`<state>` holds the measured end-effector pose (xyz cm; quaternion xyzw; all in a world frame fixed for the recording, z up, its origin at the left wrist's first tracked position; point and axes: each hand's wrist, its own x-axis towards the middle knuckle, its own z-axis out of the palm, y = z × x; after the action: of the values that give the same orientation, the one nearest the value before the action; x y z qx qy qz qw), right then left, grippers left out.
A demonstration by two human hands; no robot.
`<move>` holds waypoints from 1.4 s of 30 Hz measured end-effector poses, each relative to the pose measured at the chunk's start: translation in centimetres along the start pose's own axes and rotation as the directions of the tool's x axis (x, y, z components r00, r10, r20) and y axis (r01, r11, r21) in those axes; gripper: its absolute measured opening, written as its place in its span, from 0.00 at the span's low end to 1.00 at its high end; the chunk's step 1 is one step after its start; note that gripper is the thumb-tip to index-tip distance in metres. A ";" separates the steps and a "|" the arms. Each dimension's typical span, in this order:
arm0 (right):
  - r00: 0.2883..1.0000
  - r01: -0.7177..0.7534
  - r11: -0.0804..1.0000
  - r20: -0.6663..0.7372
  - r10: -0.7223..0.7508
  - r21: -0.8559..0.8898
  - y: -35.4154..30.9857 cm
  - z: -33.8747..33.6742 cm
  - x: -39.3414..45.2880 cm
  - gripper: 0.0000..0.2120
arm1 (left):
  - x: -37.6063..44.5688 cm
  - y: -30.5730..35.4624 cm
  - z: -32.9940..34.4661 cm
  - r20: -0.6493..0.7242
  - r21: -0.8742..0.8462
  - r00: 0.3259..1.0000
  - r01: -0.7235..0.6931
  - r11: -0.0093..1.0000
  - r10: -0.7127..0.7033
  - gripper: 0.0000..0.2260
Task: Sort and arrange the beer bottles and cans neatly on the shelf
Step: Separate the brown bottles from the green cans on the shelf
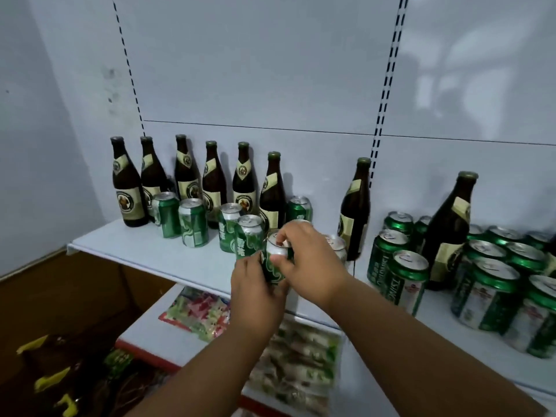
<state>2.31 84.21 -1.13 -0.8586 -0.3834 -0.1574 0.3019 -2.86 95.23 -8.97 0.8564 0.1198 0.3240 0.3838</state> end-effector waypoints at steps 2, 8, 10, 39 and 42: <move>1.000 0.002 0.995 -0.005 -0.003 -0.104 0.4 1.7 1.4 0.10 | 1.3 -1.0 0.2 0.016 0.012 0.999 0.033 0.999 -0.033 0.21; 0.991 0.031 0.982 -0.125 -0.055 -0.184 1.3 4.5 2.4 0.10 | 3.3 -3.0 1.4 0.108 -0.070 0.994 0.040 0.997 -0.032 0.18; 0.986 0.015 0.984 -0.159 -0.044 -0.180 1.4 4.7 2.7 0.09 | 3.9 -3.3 1.3 0.127 -0.052 0.991 0.060 0.997 -0.053 0.18; 0.971 0.213 0.976 -0.105 -0.217 -0.048 -14.8 18.5 21.7 0.06 | 17.6 -19.6 -18.1 -0.142 -0.162 0.987 0.048 0.986 -0.071 0.10; 0.962 0.220 0.975 -0.166 -0.219 -0.016 -17.9 21.6 24.7 0.06 | 20.2 -22.7 -21.5 -0.135 -0.148 0.989 0.040 0.988 -0.060 0.10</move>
<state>5.87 121.34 1.84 -0.7943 -0.4498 -0.2605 0.3146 -0.42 132.20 -5.66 0.7982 0.1438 0.3809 0.4439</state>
